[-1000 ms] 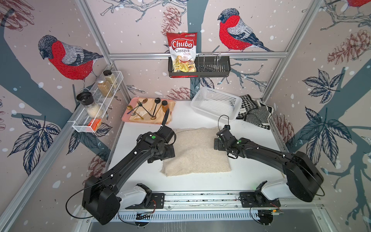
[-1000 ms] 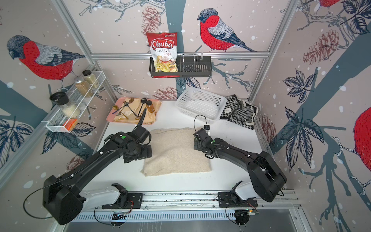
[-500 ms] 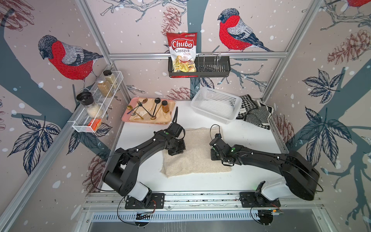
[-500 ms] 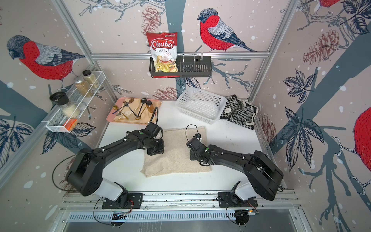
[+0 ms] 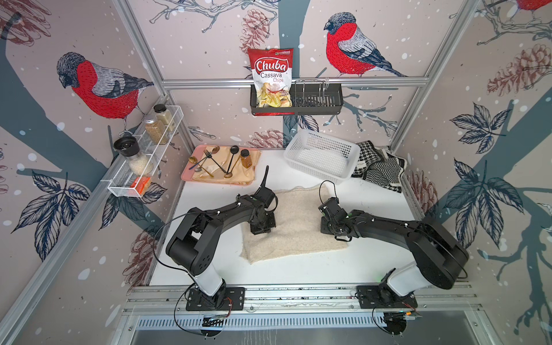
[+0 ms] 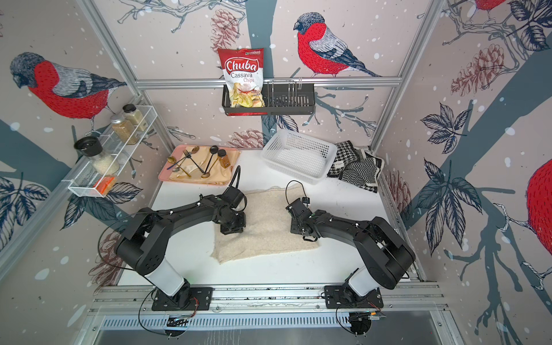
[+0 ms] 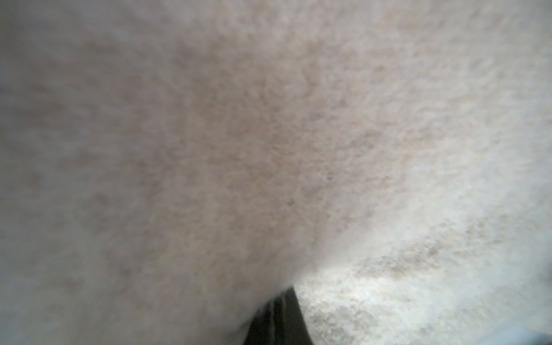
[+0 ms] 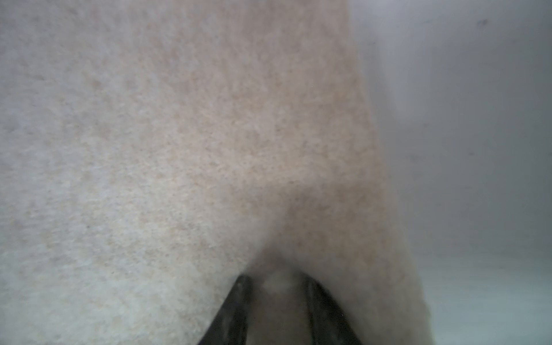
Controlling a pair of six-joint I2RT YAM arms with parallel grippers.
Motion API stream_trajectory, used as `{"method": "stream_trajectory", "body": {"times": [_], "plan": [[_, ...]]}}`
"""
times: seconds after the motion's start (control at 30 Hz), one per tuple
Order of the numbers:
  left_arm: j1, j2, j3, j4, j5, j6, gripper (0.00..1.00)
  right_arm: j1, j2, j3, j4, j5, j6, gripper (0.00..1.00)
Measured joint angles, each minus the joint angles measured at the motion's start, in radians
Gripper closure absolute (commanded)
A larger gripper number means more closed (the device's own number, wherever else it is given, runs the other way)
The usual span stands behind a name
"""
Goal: Roll up the scarf and place it into the basket
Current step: Move the basket to the center of the board.
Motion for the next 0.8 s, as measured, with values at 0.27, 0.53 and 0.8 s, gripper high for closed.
{"method": "stream_trajectory", "body": {"times": [0.27,0.53,0.8], "plan": [[0.0,-0.18,0.051,0.005,0.027,0.082,0.2,-0.039,-0.272,-0.046,-0.063,0.029,-0.026,0.11],[-0.025,-0.135,0.143,0.097,0.176,0.114,0.36,-0.096,-0.382,-0.194,-0.076,-0.032,0.002,0.15],[-0.145,0.042,0.274,0.268,0.304,0.108,1.0,-0.105,-0.41,-0.304,0.002,-0.132,0.047,0.4]]}}
